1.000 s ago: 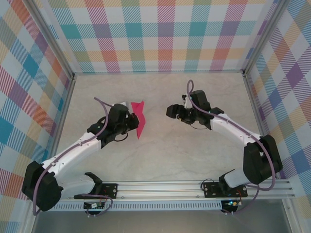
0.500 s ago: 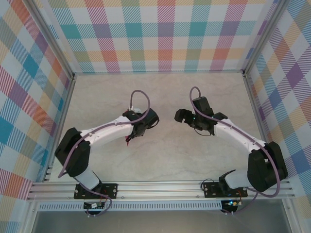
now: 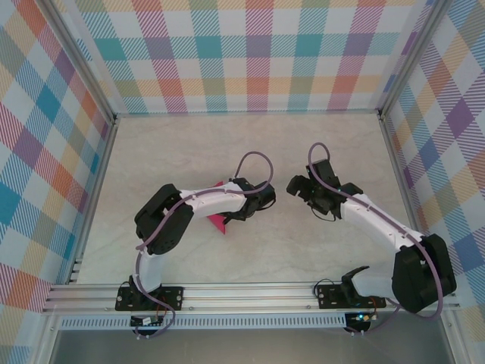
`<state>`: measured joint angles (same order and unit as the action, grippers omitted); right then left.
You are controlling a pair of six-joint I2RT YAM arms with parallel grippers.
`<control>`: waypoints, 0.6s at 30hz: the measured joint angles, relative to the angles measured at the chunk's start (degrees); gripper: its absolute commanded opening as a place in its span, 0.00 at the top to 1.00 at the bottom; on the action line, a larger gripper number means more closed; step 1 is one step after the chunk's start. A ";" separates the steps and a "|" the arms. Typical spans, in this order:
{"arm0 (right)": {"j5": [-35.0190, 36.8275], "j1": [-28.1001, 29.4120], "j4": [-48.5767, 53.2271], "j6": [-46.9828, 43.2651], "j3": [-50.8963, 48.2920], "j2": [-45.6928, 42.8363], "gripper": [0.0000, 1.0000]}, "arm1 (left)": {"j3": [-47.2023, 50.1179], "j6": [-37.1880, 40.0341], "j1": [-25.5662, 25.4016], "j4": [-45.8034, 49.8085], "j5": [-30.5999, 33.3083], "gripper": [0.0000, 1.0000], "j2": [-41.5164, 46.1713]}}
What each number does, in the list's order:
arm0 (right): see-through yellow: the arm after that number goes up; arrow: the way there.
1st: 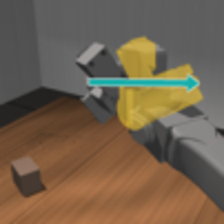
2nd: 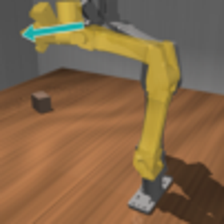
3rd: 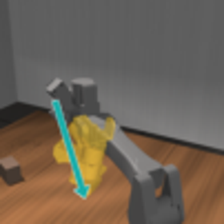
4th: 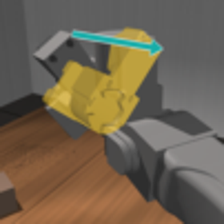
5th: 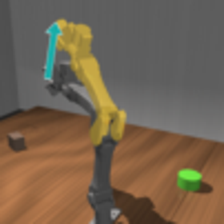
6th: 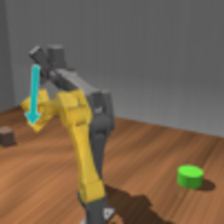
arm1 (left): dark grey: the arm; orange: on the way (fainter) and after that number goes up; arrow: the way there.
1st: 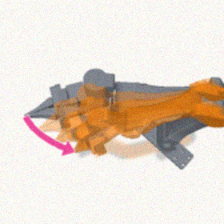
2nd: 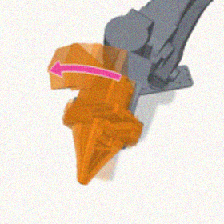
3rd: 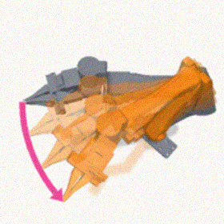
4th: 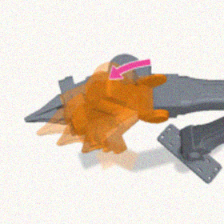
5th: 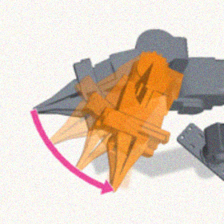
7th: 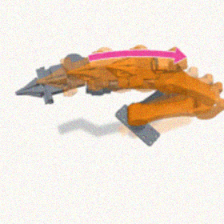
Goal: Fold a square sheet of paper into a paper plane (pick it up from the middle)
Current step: Turn over the paper at the center of the table.
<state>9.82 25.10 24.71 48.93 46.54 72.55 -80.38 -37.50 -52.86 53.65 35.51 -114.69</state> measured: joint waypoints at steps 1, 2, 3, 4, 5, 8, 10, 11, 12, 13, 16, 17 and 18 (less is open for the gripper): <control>0.24 -0.07 0.07 0.17 0.00 -0.15 0.07 | -0.35 0.09 -0.11 -0.52 -0.83 0.80 -0.26; 0.31 -0.17 0.07 0.28 0.00 -0.20 0.07 | -0.55 0.28 -0.15 -1.36 -1.77 0.76 -0.39; 0.48 -0.24 0.07 0.39 -0.02 -0.22 0.07 | -0.70 0.50 -0.22 -1.95 -2.67 0.72 -0.42; 0.52 -0.28 0.07 0.42 -0.07 -0.22 0.07 | -0.81 0.61 -0.22 -2.36 -3.52 0.68 -0.42; 0.63 -0.33 0.17 0.39 -0.07 -0.20 0.07 | -0.94 0.94 -0.26 -3.15 -4.50 0.65 -0.42; 0.66 -0.33 0.26 0.31 -0.07 -0.20 0.07 | -0.96 1.33 -0.24 -5.35 -7.67 0.56 -0.35; 0.35 -0.37 0.24 -0.26 -0.07 -0.20 0.08 | -0.37 1.60 0.02 -7.41 -10.21 0.51 0.42; -0.02 -0.37 0.22 -0.74 -0.07 -0.20 0.09 | 0.55 1.86 0.35 -8.85 -11.87 0.49 1.55; -0.52 -0.37 0.17 -1.38 -0.07 -0.15 0.11 | 1.57 2.01 0.70 -10.05 -13.44 0.48 2.95; -1.36 -0.37 0.02 -2.05 -0.07 -0.07 0.14 | 2.93 2.16 1.09 -11.41 -15.13 0.45 4.87; -5.11 -0.35 -1.68 -4.46 -0.07 0.59 0.20 | 7.63 2.43 3.45 -15.65 -20.37 0.39 12.57; -6.71 -0.33 -2.54 -5.20 -0.07 0.94 0.21 | 9.31 2.40 4.59 -17.20 -22.03 0.38 15.58; -7.98 -0.02 -3.26 -5.92 -0.04 1.36 0.22 | 10.80 2.32 5.70 -18.51 -23.52 0.36 18.27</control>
<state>1.85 25.08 21.45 43.00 46.50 73.91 -69.58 -35.18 -47.16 35.14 11.99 -96.42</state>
